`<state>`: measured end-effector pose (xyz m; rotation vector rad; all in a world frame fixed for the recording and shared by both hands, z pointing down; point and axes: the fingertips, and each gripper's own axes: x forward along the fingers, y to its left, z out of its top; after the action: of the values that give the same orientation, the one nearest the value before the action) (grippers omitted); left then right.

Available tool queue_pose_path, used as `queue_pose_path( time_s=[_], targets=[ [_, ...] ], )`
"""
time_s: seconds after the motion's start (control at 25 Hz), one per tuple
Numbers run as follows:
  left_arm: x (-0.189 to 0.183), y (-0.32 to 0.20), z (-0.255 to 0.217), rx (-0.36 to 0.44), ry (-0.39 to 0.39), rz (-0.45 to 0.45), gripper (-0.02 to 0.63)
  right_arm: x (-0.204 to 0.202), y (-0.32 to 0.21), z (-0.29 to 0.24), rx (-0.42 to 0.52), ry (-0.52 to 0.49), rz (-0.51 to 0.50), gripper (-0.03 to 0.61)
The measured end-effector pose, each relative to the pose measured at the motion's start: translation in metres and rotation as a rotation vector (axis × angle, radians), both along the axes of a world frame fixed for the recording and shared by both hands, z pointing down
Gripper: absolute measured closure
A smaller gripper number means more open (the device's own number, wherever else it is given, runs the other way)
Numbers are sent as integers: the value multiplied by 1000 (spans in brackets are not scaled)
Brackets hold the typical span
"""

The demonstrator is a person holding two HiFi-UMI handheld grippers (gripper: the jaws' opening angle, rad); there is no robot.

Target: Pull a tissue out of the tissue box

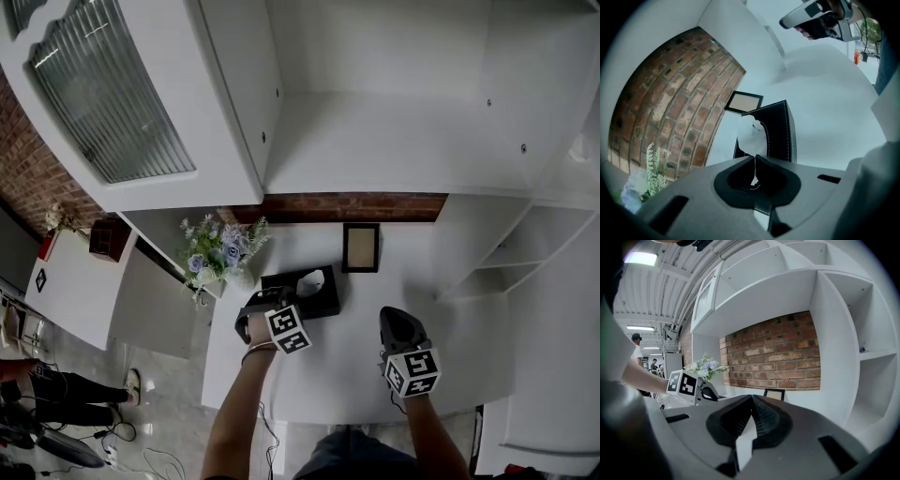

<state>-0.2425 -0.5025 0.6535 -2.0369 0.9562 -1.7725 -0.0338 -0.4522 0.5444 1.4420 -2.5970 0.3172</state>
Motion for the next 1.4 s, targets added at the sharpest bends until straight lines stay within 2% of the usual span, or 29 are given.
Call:
queue_pose_path(
  time_s=[0.28, 0.56, 1.16, 1.4],
  targets=[
    [0, -2, -16, 53, 37, -29, 603, -1, 6, 0, -3, 4, 5, 579],
    [0, -3, -45, 142, 78, -54, 603, -1, 12, -6, 1, -4, 13, 579],
    [-7, -5, -107, 287, 83, -86, 604, 8, 25, -22, 37, -23, 26, 579],
    [-1, 3, -131, 334, 128, -100, 603, 15, 33, -30, 51, -25, 37, 579]
  ],
)
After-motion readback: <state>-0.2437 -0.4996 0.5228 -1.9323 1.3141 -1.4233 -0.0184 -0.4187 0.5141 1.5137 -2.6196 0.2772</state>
